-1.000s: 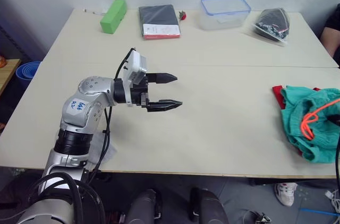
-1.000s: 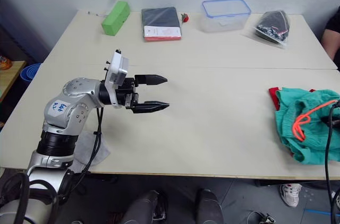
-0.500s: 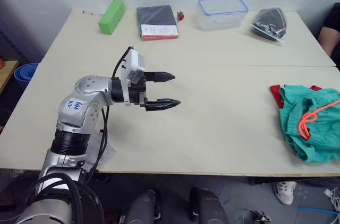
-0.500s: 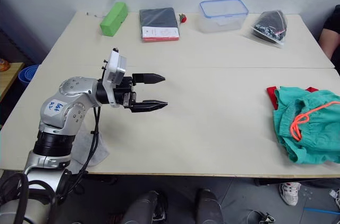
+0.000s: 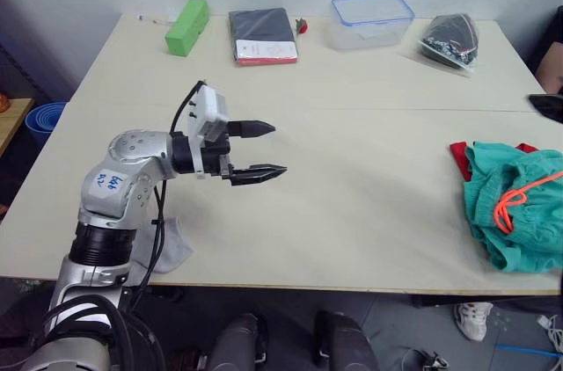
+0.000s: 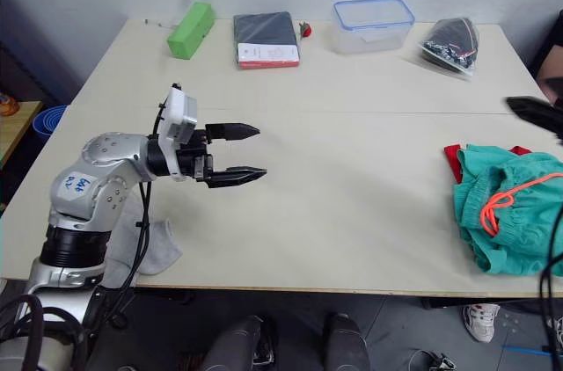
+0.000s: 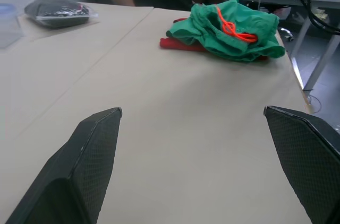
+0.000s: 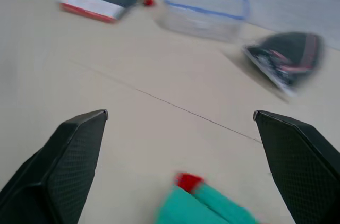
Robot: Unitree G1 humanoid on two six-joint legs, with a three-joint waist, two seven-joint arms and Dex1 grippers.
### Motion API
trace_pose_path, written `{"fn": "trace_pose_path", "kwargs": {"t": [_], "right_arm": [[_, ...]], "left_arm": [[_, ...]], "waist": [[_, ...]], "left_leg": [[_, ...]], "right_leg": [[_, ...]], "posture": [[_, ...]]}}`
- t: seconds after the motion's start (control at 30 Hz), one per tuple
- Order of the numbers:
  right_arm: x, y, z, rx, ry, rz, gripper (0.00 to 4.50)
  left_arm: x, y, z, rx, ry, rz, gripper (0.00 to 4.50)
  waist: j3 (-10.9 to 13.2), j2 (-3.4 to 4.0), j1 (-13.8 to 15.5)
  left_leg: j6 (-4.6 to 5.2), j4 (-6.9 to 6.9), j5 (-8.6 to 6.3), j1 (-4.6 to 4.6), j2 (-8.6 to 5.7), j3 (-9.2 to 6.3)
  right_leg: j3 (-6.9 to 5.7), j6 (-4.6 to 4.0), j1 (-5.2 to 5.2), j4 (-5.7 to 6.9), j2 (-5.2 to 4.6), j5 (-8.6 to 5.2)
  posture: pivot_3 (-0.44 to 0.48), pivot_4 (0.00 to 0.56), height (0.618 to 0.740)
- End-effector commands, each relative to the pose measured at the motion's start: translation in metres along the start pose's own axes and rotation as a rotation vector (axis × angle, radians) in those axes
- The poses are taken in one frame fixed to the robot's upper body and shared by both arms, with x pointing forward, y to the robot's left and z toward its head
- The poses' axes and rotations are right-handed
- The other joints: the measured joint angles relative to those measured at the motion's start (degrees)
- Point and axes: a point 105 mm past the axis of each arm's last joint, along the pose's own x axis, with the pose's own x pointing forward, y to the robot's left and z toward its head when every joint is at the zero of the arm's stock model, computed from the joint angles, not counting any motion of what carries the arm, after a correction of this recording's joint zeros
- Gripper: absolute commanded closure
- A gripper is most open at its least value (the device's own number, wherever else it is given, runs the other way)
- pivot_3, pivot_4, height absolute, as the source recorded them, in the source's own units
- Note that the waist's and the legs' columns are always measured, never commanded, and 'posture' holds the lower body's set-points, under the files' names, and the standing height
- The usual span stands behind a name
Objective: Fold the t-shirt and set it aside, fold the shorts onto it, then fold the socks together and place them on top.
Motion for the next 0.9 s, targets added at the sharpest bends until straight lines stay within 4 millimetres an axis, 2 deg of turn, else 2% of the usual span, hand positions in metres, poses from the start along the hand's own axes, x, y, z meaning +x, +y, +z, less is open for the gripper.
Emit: {"fn": "trace_pose_path", "kwargs": {"t": [0.03,0.1,0.2,0.3,0.4,0.5,0.6,0.7,0.8,0.9], "right_arm": [[0.03,0.077,0.016,-0.024,-0.048,0.384,0.01],[0.045,0.114,0.009,-0.014,-0.053,0.576,0.01],[0.058,0.156,-0.011,-0.032,-0.025,0.799,0.01],[0.063,0.18,-0.023,-0.056,-0.01,0.932,0.01],[0.069,0.191,-0.031,-0.077,-0.014,1.004,0.01],[0.076,0.192,-0.034,-0.072,-0.024,1.043,0.01],[0.08,0.194,-0.035,-0.063,-0.031,1.074,0.01],[0.083,0.198,-0.034,-0.053,-0.041,1.103,0.01],[0.086,0.202,-0.036,-0.071,-0.042,1.107,0.01],[0.083,0.206,-0.034,-0.069,-0.048,1.106,0.01]], "left_arm": [[-0.014,-0.003,0.0,0.041,0.031,0.065,0.0],[-0.025,-0.008,-0.008,0.034,0.07,0.115,0.0],[-0.048,-0.017,-0.015,0.007,0.106,0.225,0.0],[-0.071,-0.03,-0.019,-0.019,0.147,0.33,0.0],[-0.104,-0.054,-0.03,-0.061,0.237,0.442,0.0],[-0.147,-0.098,-0.051,-0.13,0.413,0.532,0.0],[-0.172,-0.124,-0.059,-0.176,0.521,0.578,0.0],[-0.192,-0.131,-0.069,-0.187,0.598,0.611,0.0],[-0.202,-0.124,-0.077,-0.204,0.608,0.646,0.0],[-0.206,-0.112,-0.082,-0.232,0.591,0.674,0.0]], "waist": [[0.0,0.0,0.04],[-0.01,-0.07,-0.04],[0.0,-0.09,-0.2],[0.01,-0.1,-0.15],[-0.01,-0.15,0.02],[-0.04,-0.25,-0.67],[-0.03,-0.33,-0.67],[-0.03,-0.3,0.55],[-0.04,-0.3,0.88],[-0.03,-0.29,0.82]], "left_leg": [[-0.01,0.0,0.0,-0.03,0.0,-0.07],[-0.02,-0.01,-0.01,-0.04,0.0,-0.17],[0.0,-0.02,-0.06,-0.06,-0.01,-0.22],[-0.02,-0.05,-0.12,-0.09,-0.01,-0.27],[-0.06,-0.07,-0.16,-0.11,-0.05,-0.37],[-0.2,-0.07,-0.37,-0.07,-0.06,-0.32],[-0.3,-0.05,-0.45,-0.07,-0.05,-0.36],[-0.42,-0.05,-0.46,-0.06,-0.02,-0.49],[-0.21,-0.12,-0.58,-0.06,0.04,-0.56],[-0.18,-0.18,-0.6,-0.07,0.07,-0.55]], "right_leg": [[0.01,-0.02,0.0,0.03,0.0,-0.01],[0.01,-0.04,0.06,-0.01,-0.02,0.0],[0.02,-0.08,0.09,-0.08,-0.08,0.03],[0.0,-0.09,0.05,-0.09,-0.09,0.02],[-0.04,-0.11,0.07,-0.17,-0.15,0.02],[-0.01,-0.13,0.11,-0.25,-0.16,0.02],[-0.09,-0.25,0.12,-0.49,-0.16,-0.05],[-0.21,-0.36,0.12,-0.54,-0.17,-0.1],[-0.24,-0.68,0.1,-0.63,-0.17,-0.11],[-0.23,-0.64,0.03,-0.59,-0.17,-0.06]], "posture": [[0.0,0.15,0.74],[0.0,0.15,0.74],[0.0,0.15,0.74],[0.0,0.15,0.74],[0.0,0.15,0.74],[0.0,0.15,0.74],[0.0,0.15,0.74],[0.0,0.15,0.74],[0.0,0.15,0.74],[0.0,0.15,0.74]]}}
